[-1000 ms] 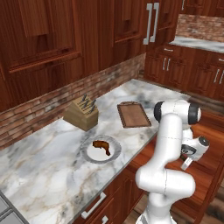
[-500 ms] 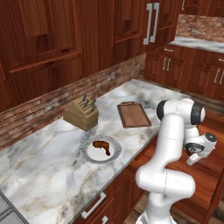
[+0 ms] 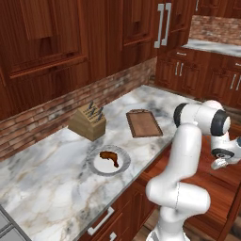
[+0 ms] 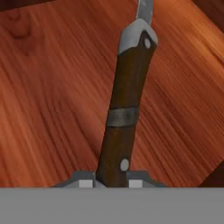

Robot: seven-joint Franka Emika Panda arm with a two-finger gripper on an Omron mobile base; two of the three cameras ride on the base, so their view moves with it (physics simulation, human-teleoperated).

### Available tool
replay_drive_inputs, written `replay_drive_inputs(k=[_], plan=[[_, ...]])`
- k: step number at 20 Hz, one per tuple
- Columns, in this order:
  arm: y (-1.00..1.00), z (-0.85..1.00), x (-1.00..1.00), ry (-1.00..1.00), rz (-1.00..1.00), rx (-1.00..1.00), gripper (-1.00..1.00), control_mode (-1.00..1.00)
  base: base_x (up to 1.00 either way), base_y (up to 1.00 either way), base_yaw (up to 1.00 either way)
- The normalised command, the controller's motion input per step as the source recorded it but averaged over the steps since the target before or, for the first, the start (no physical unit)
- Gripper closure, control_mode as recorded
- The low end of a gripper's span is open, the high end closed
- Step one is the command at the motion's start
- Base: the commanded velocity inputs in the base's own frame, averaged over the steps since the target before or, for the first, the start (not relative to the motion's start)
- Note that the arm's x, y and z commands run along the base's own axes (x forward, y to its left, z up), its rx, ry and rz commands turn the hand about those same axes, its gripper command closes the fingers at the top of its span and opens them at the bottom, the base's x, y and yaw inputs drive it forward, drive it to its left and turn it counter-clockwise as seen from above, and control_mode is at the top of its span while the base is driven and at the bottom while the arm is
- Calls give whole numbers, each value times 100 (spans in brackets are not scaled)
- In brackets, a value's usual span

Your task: Pick up the knife from the drawer and place it on the cutting board. Then place the meat from the plate to the cutting board.

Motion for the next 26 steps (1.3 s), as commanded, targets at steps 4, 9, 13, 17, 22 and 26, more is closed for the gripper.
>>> replay_drive_inputs(k=[4, 9, 13, 17, 22, 26], plan=[[0, 99, -53, -19, 0, 0, 100, -100, 0, 0, 0], [0, 94, -50, -6, 0, 0, 100, -100, 0, 0, 0], [4, 99, -32, 0, 0, -3, 100, -100, 0, 0, 0], [41, 99, -1, 0, 0, -10, 100, -100, 0, 0, 0], [44, 87, 0, 5, -3, -8, 100, -100, 0, 0, 0], [39, 79, 0, 8, -4, -2, 100, -100, 0, 0, 0]])
